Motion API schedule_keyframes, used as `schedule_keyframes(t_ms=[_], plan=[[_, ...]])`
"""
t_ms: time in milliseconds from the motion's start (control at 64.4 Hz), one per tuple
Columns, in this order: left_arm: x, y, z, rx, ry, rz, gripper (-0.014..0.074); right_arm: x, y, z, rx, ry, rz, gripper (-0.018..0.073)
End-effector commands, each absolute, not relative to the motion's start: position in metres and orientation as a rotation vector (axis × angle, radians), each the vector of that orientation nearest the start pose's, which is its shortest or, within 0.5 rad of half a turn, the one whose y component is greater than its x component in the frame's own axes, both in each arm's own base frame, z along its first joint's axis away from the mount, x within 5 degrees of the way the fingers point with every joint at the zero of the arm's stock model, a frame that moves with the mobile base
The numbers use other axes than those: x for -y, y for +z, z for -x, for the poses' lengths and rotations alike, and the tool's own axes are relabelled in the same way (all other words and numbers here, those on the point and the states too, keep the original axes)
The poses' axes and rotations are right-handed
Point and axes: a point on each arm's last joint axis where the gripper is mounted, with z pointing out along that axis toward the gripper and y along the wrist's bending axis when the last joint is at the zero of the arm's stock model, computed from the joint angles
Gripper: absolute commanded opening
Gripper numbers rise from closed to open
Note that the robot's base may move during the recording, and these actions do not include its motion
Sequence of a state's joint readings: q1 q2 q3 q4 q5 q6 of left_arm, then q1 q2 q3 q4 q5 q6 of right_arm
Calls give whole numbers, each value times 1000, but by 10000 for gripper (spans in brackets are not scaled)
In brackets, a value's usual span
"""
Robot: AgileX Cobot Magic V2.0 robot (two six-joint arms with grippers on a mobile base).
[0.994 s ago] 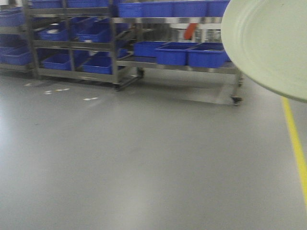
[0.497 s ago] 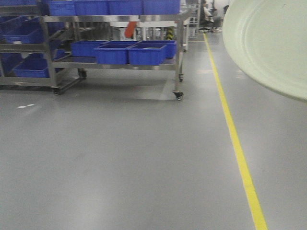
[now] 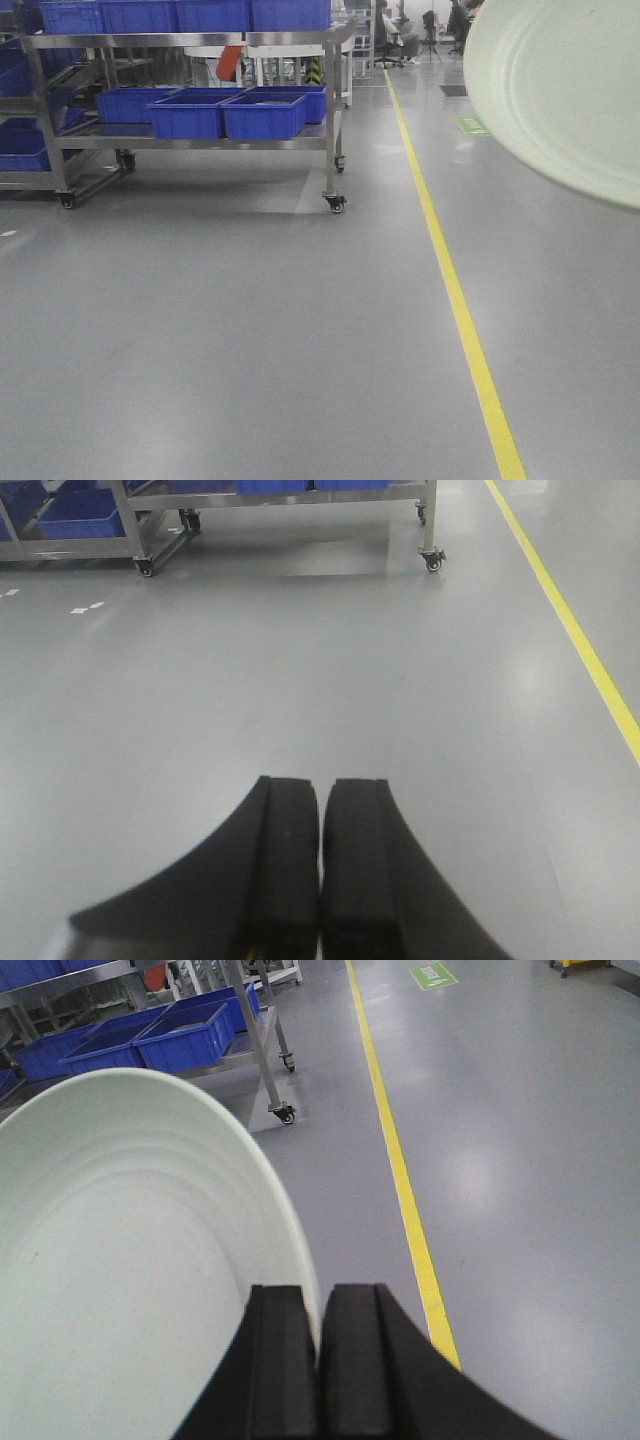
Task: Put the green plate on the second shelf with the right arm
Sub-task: 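Keep holding the plate in the right gripper while driving across the floor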
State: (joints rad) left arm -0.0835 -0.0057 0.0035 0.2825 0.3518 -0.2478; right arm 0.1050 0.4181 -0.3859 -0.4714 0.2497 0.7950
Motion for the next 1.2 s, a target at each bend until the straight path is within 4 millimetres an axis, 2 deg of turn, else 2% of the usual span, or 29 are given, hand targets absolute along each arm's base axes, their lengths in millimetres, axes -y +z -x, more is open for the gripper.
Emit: schedule_keyframes(t_ms=[0, 1180], plan=[[-2, 174, -54, -1782, 23, -43, 125, -3, 314, -96, -1599, 265, -224, 56], [-2, 174, -54, -1782, 23, -43, 125, -3, 314, -96, -1599, 265, -224, 56]])
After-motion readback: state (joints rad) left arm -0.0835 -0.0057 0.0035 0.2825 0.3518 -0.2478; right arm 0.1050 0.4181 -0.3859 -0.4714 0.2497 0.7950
